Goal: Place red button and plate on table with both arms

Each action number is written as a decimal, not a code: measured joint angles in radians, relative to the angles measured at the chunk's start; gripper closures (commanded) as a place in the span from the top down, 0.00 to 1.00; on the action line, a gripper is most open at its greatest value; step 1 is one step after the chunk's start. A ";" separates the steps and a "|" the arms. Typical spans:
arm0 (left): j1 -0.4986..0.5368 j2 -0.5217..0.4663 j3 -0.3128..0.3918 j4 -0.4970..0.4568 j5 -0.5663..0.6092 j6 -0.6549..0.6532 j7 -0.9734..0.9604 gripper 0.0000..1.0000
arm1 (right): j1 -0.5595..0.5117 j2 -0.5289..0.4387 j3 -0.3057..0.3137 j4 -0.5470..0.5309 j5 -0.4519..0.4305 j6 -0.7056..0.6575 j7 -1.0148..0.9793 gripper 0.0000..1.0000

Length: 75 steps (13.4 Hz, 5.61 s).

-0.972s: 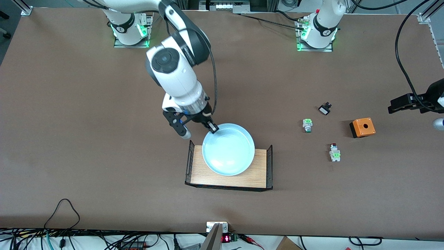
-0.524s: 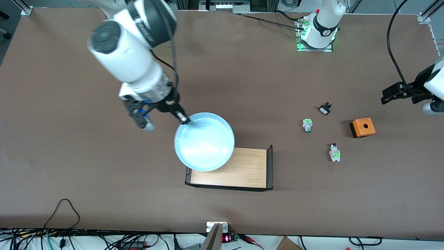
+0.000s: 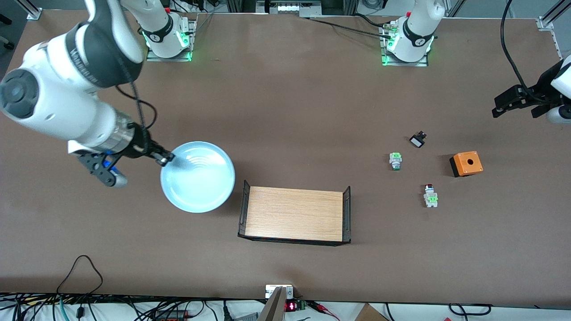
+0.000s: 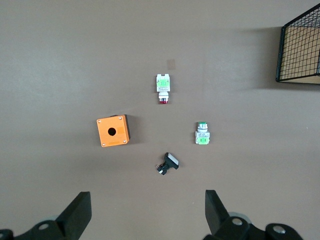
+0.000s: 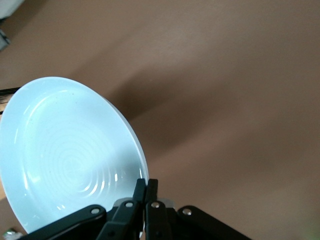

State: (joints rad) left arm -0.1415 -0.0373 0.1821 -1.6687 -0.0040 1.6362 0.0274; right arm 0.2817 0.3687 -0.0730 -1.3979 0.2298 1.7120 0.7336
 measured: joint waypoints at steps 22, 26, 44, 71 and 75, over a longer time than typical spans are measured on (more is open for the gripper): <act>0.209 0.035 -0.218 0.092 0.001 -0.063 0.035 1.00 | -0.349 -0.100 0.000 -0.796 -0.101 0.602 -0.916 0.00; 0.218 0.035 -0.218 0.092 0.001 -0.060 0.032 1.00 | -0.361 -0.069 0.001 -0.807 -0.100 0.606 -0.943 1.00; 0.220 0.035 -0.226 0.097 0.001 -0.056 0.030 1.00 | -0.342 -0.140 0.130 -0.266 -0.216 0.075 -0.695 1.00; 0.221 0.035 -0.226 0.098 0.001 -0.058 0.030 1.00 | -0.270 -0.272 0.012 -0.187 -0.244 -0.117 -0.707 1.00; 0.221 0.035 -0.227 0.098 0.001 -0.058 0.030 1.00 | -0.270 -0.274 0.012 -0.182 -0.244 -0.117 -0.707 1.00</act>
State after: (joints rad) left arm 0.0796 -0.0022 -0.0444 -1.5704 -0.0032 1.5781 0.0570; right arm 0.0119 0.0945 -0.0614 -1.5802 -0.0145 1.5950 0.0264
